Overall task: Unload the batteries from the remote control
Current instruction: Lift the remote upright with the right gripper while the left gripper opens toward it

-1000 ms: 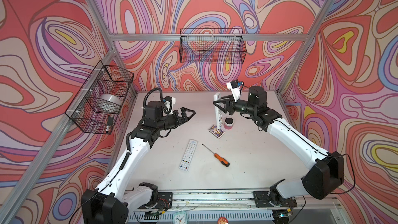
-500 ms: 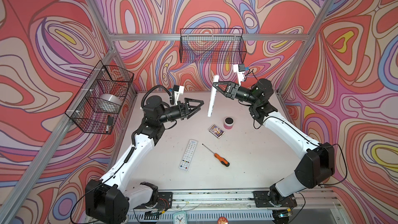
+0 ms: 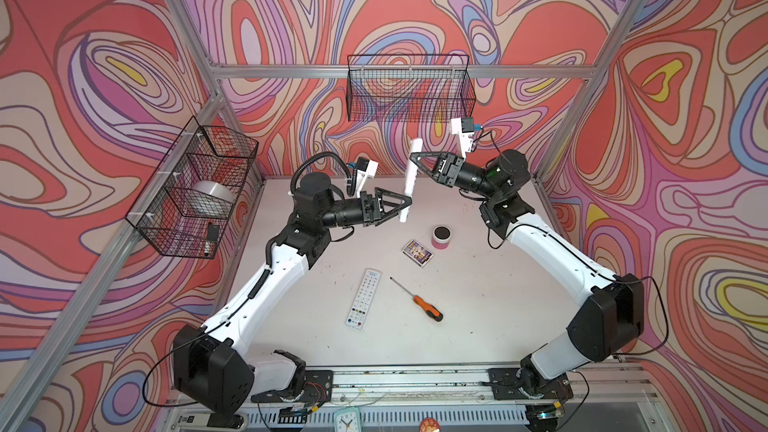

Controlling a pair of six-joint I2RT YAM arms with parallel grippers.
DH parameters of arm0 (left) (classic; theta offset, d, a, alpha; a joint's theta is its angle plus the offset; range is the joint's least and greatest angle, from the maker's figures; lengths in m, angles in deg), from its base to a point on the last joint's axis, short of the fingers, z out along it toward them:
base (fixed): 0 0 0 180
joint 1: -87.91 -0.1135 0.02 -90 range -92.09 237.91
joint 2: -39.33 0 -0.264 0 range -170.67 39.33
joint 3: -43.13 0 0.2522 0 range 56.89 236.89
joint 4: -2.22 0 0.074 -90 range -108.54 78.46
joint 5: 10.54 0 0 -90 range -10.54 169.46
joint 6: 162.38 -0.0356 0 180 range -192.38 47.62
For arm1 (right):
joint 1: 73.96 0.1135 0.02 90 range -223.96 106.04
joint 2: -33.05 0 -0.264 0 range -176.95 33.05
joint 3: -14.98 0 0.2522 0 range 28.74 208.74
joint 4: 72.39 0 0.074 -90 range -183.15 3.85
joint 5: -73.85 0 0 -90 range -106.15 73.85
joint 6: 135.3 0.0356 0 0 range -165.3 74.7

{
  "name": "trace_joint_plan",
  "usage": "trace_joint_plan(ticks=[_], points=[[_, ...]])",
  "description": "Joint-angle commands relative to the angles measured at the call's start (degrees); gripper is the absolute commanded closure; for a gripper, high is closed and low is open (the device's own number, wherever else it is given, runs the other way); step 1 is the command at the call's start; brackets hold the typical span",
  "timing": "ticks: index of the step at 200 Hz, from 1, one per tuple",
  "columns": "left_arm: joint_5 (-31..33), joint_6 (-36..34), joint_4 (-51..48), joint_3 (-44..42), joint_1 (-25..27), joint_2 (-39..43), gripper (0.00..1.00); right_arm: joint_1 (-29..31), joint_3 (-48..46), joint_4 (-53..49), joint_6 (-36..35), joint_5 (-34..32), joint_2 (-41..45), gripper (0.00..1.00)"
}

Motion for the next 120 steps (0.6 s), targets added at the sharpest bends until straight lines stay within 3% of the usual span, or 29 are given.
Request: trace_joint_plan(ticks=[1,25,76,120], points=[[-0.8,-1.6,-0.8,1.2,0.3,-0.3,0.04,0.4,1.1,3.3,2.1,1.7,-0.6,0.62],[0.0,-4.7,-4.1,1.4,0.3,-0.1,0.07,0.4,0.1,5.0,3.9,2.4,-0.4,0.62],[-1.4,-1.7,-0.3,1.7,0.3,-1.9,0.23,0.4,-1.3,8.2,6.5,2.7,-0.5,0.62],[-1.5,0.1,2.4,0.9,0.3,-2.4,0.44,0.4,-2.1,6.9,5.9,3.1,-0.6,0.58]])
